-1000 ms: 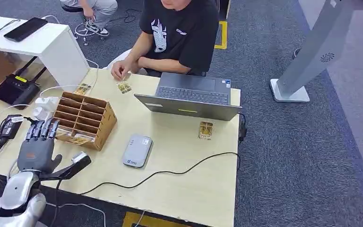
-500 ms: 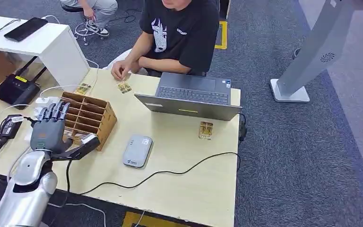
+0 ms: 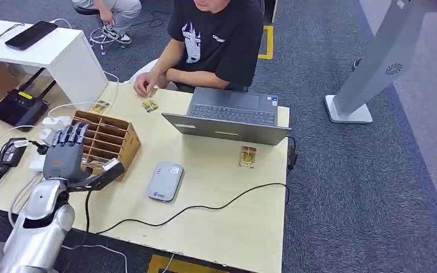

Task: Pass the card to the sensor for recognition and then transmit it.

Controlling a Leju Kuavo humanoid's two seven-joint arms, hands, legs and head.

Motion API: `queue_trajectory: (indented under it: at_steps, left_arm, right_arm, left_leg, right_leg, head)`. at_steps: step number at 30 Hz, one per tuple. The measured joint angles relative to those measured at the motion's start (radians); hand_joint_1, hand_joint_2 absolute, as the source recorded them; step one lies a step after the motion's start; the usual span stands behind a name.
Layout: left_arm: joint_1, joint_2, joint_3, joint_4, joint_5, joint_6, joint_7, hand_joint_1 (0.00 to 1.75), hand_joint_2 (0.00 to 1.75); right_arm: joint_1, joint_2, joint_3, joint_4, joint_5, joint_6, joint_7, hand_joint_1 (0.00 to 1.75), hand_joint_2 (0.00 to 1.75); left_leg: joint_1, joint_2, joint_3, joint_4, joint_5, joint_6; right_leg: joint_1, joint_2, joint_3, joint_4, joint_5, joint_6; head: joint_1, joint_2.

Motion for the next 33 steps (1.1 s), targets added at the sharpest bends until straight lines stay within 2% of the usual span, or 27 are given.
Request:
queue_trajectory:
  at_steps: [7, 17, 18, 19, 20, 21, 22, 33]
  left_arm:
    - [0.0, -0.005, -0.016, 0.005, 0.021, -0.024, -0.004, 0.0, 1.75]
    - [0.002, 0.003, -0.066, 0.004, 0.108, -0.143, -0.013, 0.0, 1.75]
    - [0.003, 0.005, -0.069, 0.004, 0.119, -0.152, -0.014, 0.14, 1.75]
    - [0.003, 0.007, -0.07, 0.004, 0.126, -0.157, -0.015, 0.61, 1.75]
    - [0.004, 0.011, -0.074, 0.004, 0.135, -0.163, -0.015, 1.31, 1.75]
    - [0.004, 0.013, -0.076, 0.004, 0.143, -0.168, -0.016, 1.62, 1.75]
    - [0.005, 0.016, -0.079, 0.003, 0.15, -0.171, -0.016, 1.75, 1.75]
    - [0.004, 0.046, -0.099, -0.009, 0.172, -0.183, -0.018, 1.75, 1.75]
  right_arm:
    - [0.0, 0.0, 0.0, 0.0, 0.0, 0.0, 0.0, 0.0, 1.75]
    - [0.001, 0.0, 0.0, 0.0, -0.002, -0.002, -0.008, 0.0, 1.75]
    - [0.001, 0.0, 0.0, 0.0, -0.002, -0.003, -0.01, 0.0, 1.75]
    - [0.001, 0.0, 0.0, 0.0, -0.002, -0.005, -0.013, 0.0, 1.75]
    - [0.001, 0.0, 0.0, 0.0, -0.001, -0.008, -0.015, 0.0, 1.75]
    - [0.001, 0.0, 0.0, 0.0, -0.001, -0.01, -0.017, 0.0, 1.75]
    - [0.001, 0.0, 0.0, 0.0, -0.001, -0.012, -0.018, 0.0, 1.75]
    - [0.001, 0.0, 0.0, 0.0, 0.002, -0.018, -0.024, 0.0, 1.75]
  left_leg:
    - [0.0, 0.0, 0.0, 0.0, 0.0, 0.0]
    - [0.0, 0.0, 0.0, 0.0, 0.0, 0.0]
    - [0.0, 0.0, 0.0, 0.0, 0.0, 0.0]
    - [0.0, 0.0, 0.0, 0.0, 0.0, 0.0]
    - [0.0, 0.0, 0.0, 0.0, 0.0, 0.0]
    - [0.0, 0.0, 0.0, 0.0, 0.0, 0.0]
    - [0.0, 0.0, 0.0, 0.0, 0.0, 0.0]
    - [0.0, 0.0, 0.0, 0.0, 0.0, 0.0]
  right_leg:
    - [0.0, 0.0, 0.0, 0.0, 0.0, 0.0]
    - [0.0, 0.0, 0.0, 0.0, 0.0, 0.0]
    - [0.0, 0.0, 0.0, 0.0, 0.0, 0.0]
    - [0.0, 0.0, 0.0, 0.0, 0.0, 0.0]
    - [0.0, 0.0, 0.0, 0.0, 0.0, 0.0]
    - [0.0, 0.0, 0.0, 0.0, 0.0, 0.0]
    - [0.0, 0.0, 0.0, 0.0, 0.0, 0.0]
    - [0.0, 0.0, 0.0, 0.0, 0.0, 0.0]
  head:
    - [0.0, 0.0]
    - [0.0, 0.0]
    - [0.0, 0.0]
    - [0.0, 0.0]
    - [0.0, 0.0]
    - [0.0, 0.0]
    - [0.0, 0.0]
    - [0.0, 0.0]
